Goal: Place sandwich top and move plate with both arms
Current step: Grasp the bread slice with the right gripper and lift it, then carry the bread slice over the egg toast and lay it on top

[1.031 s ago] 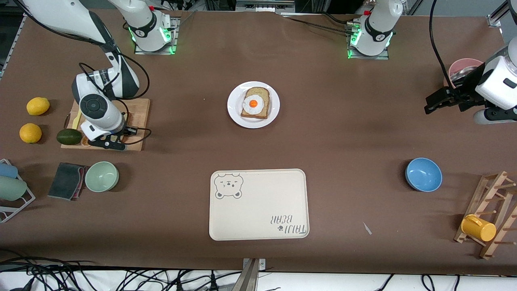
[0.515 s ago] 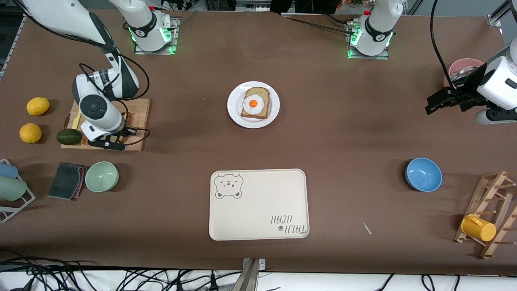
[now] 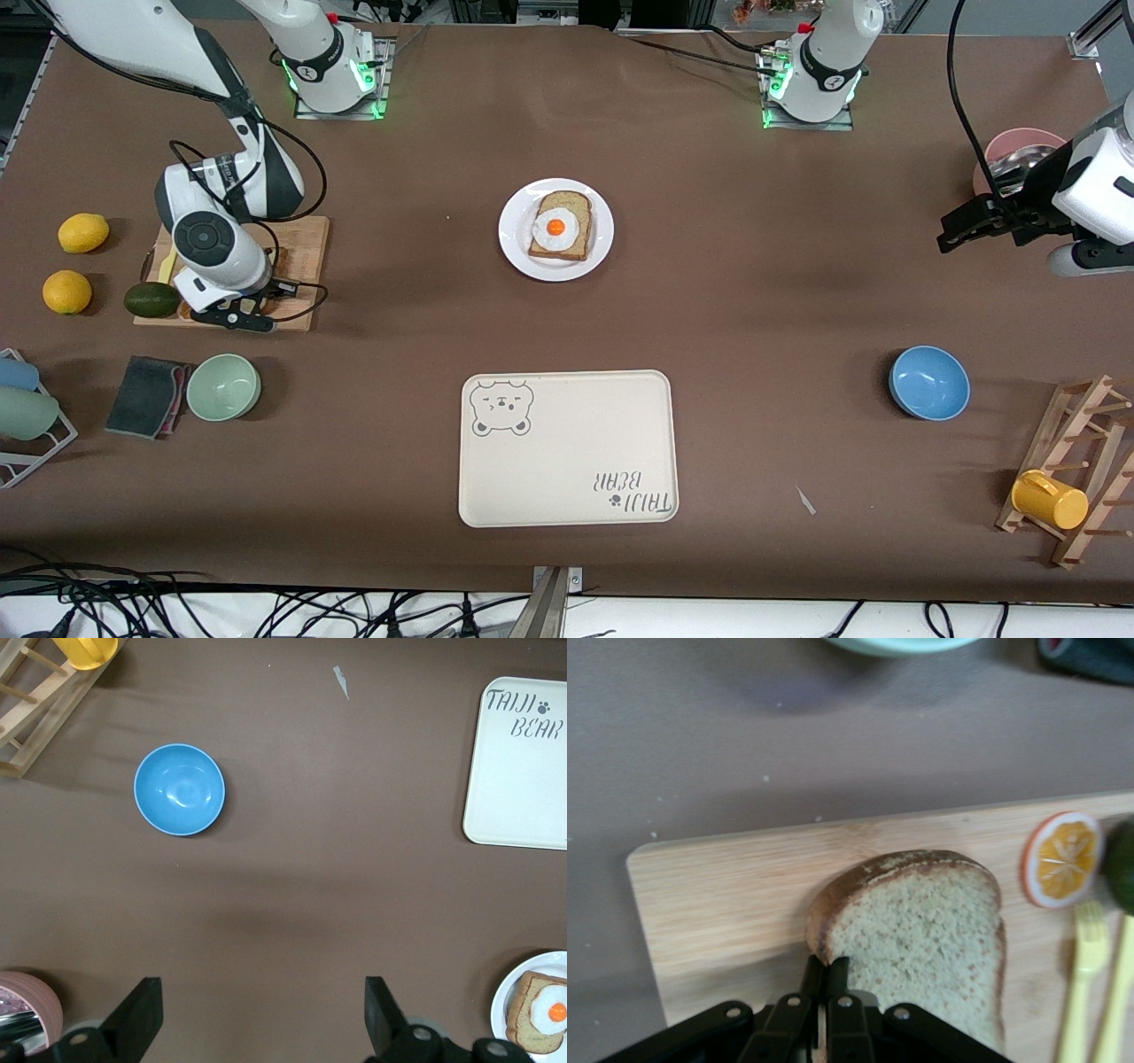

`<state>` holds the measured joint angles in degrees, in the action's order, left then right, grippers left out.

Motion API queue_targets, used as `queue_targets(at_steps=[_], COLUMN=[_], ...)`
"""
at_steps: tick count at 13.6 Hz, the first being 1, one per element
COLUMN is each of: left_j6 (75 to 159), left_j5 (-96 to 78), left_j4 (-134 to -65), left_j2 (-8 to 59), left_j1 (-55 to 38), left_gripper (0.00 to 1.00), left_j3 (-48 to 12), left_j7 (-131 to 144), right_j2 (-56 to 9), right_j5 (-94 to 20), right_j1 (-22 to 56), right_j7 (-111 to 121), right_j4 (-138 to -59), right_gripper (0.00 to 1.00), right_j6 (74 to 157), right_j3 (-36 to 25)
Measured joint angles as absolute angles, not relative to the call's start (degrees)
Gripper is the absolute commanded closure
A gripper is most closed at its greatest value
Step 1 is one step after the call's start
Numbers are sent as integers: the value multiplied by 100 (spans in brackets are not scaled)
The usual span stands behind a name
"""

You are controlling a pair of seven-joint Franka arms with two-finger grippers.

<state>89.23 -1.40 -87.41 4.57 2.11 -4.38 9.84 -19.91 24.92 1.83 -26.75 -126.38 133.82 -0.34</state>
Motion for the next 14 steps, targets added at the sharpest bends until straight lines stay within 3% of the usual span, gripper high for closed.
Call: queue_targets(at_steps=[4,9,14], left_j6=[8921,8916,8916], left_j5=[-126,-116,-113], left_j4=[-8742,-8742,-8743], left_j2=[584,649,724], left_j1=[218,217,221], left_gripper=[0,0,0], left_j3=[-441,-447,-443], left_j7=[984,984,984], right_j2=[-1953,-1866,-1901], right_j5=[2475,1470,703], right_j1=[182,237,705], right_j7=[-2602,-2711,-4187], right_j4=[-11996,-10907,-10322], right_gripper=[100,100,100], right_j6=[12291,10401,9958], right_j3=[330,1366,2043])
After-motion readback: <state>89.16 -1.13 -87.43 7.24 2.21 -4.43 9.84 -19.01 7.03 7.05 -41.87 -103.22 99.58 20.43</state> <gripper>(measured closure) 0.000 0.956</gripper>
